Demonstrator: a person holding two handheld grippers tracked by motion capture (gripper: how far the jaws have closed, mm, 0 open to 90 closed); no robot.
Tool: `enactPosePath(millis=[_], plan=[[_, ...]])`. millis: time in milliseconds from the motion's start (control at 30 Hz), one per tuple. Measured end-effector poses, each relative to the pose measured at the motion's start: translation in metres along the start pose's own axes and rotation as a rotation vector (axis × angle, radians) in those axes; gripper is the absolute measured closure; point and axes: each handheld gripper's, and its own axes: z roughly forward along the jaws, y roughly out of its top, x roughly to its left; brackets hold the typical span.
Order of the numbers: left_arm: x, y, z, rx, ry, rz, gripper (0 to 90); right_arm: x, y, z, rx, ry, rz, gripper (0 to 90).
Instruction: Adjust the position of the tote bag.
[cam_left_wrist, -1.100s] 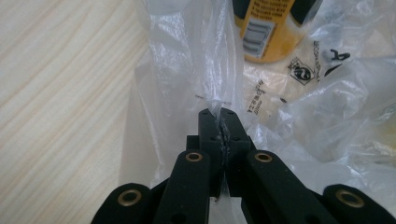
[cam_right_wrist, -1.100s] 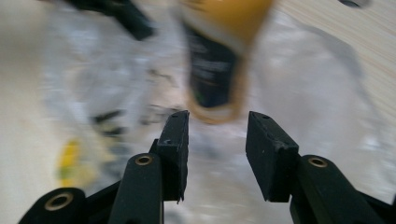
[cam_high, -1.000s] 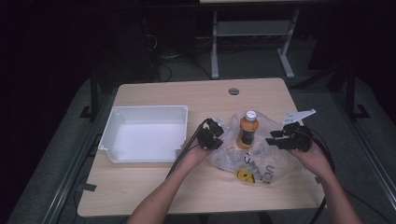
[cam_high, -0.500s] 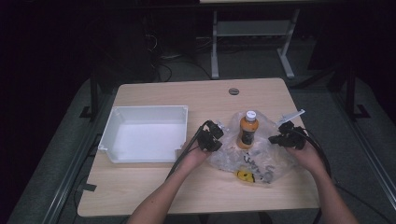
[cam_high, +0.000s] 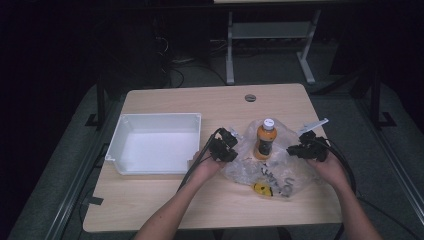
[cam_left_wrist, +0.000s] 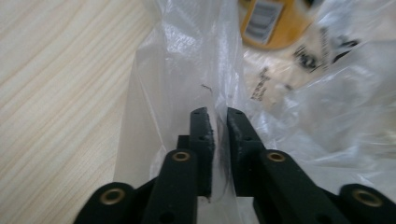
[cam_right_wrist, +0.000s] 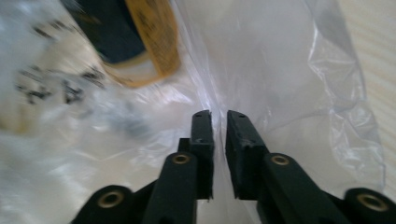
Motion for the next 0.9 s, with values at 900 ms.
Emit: enactPosePath(millis=[900], plan=[[0.007, 0.008, -0.074, -0.135, -0.075, 0.012, 59.2, 0.050, -0.026, -0.057, -0.181, -0.003, 0.023, 41.4]])
